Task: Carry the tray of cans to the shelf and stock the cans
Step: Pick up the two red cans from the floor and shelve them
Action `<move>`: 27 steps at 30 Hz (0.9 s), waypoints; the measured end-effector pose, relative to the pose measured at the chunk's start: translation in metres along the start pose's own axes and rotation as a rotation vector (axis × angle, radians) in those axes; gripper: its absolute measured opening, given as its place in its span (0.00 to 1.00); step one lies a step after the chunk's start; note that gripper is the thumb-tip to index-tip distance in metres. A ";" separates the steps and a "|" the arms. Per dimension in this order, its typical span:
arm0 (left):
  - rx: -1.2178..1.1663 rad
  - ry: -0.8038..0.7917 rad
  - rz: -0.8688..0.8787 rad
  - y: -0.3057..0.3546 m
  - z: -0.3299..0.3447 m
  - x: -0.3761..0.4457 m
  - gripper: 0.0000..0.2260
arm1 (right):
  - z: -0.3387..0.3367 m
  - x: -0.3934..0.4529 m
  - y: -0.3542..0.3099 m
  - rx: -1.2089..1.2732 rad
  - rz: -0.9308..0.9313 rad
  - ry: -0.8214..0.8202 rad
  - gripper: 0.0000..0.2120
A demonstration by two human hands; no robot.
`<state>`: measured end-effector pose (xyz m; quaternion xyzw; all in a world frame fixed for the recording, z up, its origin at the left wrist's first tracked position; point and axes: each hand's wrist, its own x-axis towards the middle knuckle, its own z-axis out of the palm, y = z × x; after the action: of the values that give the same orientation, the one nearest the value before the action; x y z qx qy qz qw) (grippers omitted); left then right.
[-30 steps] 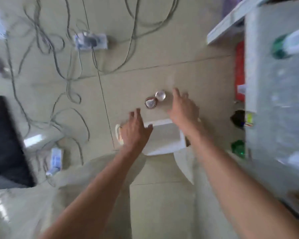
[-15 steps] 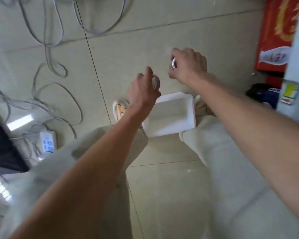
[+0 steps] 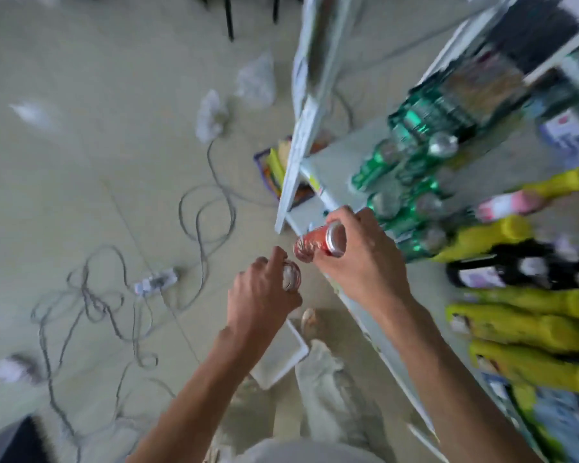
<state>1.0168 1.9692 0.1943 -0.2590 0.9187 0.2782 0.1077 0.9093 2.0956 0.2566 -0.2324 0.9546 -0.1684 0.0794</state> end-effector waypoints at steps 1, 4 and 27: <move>-0.006 0.027 0.026 0.018 -0.017 0.004 0.29 | -0.027 0.004 0.004 0.010 -0.001 0.043 0.24; -0.017 0.092 0.088 0.061 -0.054 0.024 0.30 | -0.089 0.026 0.024 0.041 0.016 0.134 0.26; 0.020 0.094 0.073 0.137 -0.018 0.172 0.31 | -0.036 0.158 0.145 -0.240 0.123 -0.029 0.23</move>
<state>0.7972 1.9850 0.2127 -0.2370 0.9342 0.2604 0.0565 0.7016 2.1523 0.2264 -0.1836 0.9791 -0.0442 0.0752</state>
